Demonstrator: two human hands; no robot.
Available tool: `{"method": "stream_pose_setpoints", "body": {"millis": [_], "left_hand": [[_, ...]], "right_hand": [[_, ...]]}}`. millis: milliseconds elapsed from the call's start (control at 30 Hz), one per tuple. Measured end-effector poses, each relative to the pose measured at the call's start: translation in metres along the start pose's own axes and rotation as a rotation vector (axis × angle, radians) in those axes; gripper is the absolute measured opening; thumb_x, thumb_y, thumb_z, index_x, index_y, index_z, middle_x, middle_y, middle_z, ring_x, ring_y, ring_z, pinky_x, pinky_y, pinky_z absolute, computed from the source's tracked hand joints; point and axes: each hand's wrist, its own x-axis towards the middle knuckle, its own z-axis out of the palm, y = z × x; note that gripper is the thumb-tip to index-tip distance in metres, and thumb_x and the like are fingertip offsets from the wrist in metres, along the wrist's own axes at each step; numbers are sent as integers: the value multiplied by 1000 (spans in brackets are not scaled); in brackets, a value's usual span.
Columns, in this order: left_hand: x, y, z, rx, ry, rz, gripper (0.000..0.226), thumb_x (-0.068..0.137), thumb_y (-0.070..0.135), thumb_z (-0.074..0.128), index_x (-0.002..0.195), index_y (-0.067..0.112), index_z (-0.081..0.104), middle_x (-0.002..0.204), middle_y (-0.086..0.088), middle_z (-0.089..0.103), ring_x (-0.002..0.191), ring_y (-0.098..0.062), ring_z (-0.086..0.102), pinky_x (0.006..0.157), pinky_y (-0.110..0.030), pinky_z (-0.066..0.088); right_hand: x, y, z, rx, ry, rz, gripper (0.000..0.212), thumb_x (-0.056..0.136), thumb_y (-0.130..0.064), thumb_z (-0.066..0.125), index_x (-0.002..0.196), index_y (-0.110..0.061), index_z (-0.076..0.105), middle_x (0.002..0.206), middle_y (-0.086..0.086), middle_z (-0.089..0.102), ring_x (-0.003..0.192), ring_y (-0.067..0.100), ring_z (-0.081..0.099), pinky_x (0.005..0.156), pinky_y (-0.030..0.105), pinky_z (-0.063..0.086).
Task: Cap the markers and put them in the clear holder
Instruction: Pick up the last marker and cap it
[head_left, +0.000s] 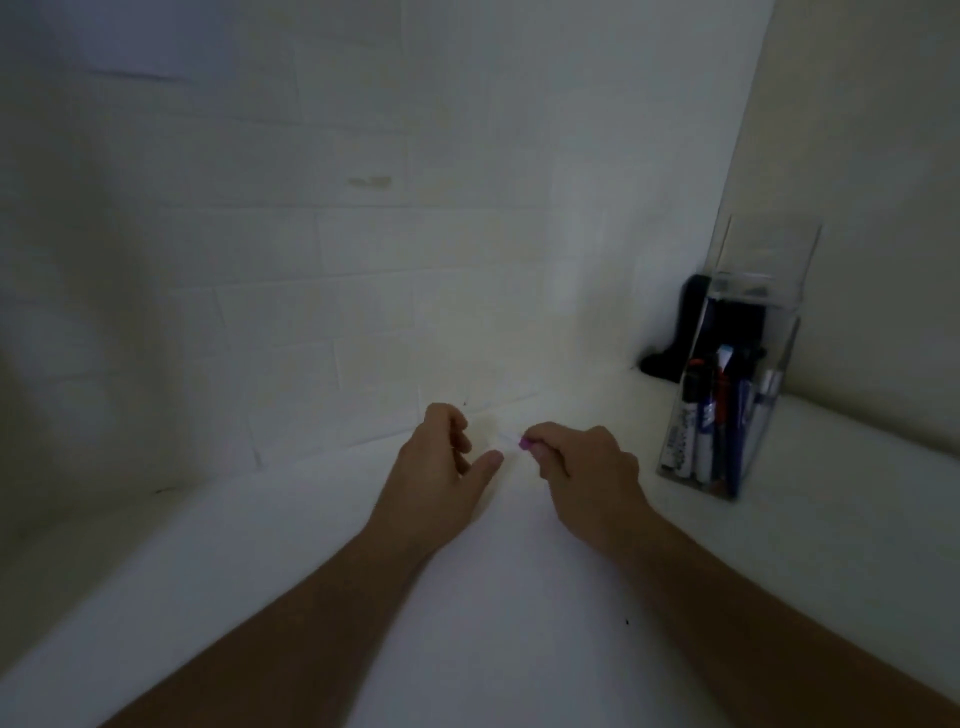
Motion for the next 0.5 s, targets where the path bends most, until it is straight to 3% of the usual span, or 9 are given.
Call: {"method": "stream_pose_setpoints", "body": {"millis": [133, 200, 267, 333, 400, 500], "left_hand": [[-10, 4, 4, 334, -186, 310, 17, 89, 48, 52, 88, 30, 50, 79, 11, 55, 74, -11, 54, 66, -32, 49], [-15, 8, 8, 443, -247, 495, 18, 89, 46, 48, 86, 29, 56, 79, 11, 54, 79, -12, 55, 67, -30, 49], [-22, 14, 11, 427, -258, 596, 20, 89, 46, 49, 86, 29, 60, 78, 11, 55, 79, -10, 56, 66, -26, 49], [-28, 21, 15, 381, -283, 663, 21, 90, 45, 49, 83, 29, 61, 76, 10, 54, 75, -8, 54, 65, -26, 48], [-32, 25, 21, 367, -307, 705, 23, 90, 44, 48, 80, 27, 60, 75, 9, 54, 73, -7, 51, 66, -28, 49], [-33, 27, 25, 365, -306, 727, 23, 90, 41, 48, 77, 26, 61, 74, 9, 55, 71, -8, 50, 65, -30, 49]], "right_hand": [[12, -6, -65, 255, 146, 0, 11, 104, -25, 47, 99, -34, 53, 84, -9, 65, 75, 9, 62, 64, 28, 46], [17, -3, -108, 254, 243, -16, 5, 103, -25, 50, 100, -27, 52, 87, -6, 65, 69, 13, 60, 59, 25, 45], [23, 7, -151, 156, 385, -51, 5, 102, -23, 52, 97, -23, 51, 82, -1, 61, 66, 17, 56, 59, 22, 41], [28, 28, -186, 26, 508, -50, 4, 100, -21, 54, 97, -21, 53, 87, 3, 60, 75, 21, 57, 68, 26, 39], [31, 53, -203, -88, 504, -10, 5, 100, -22, 55, 100, -17, 58, 93, 7, 63, 83, 25, 60, 74, 29, 41], [28, 86, -201, -217, 365, 65, 12, 99, -25, 57, 101, -14, 61, 91, 8, 65, 83, 28, 63, 74, 29, 40]]}}
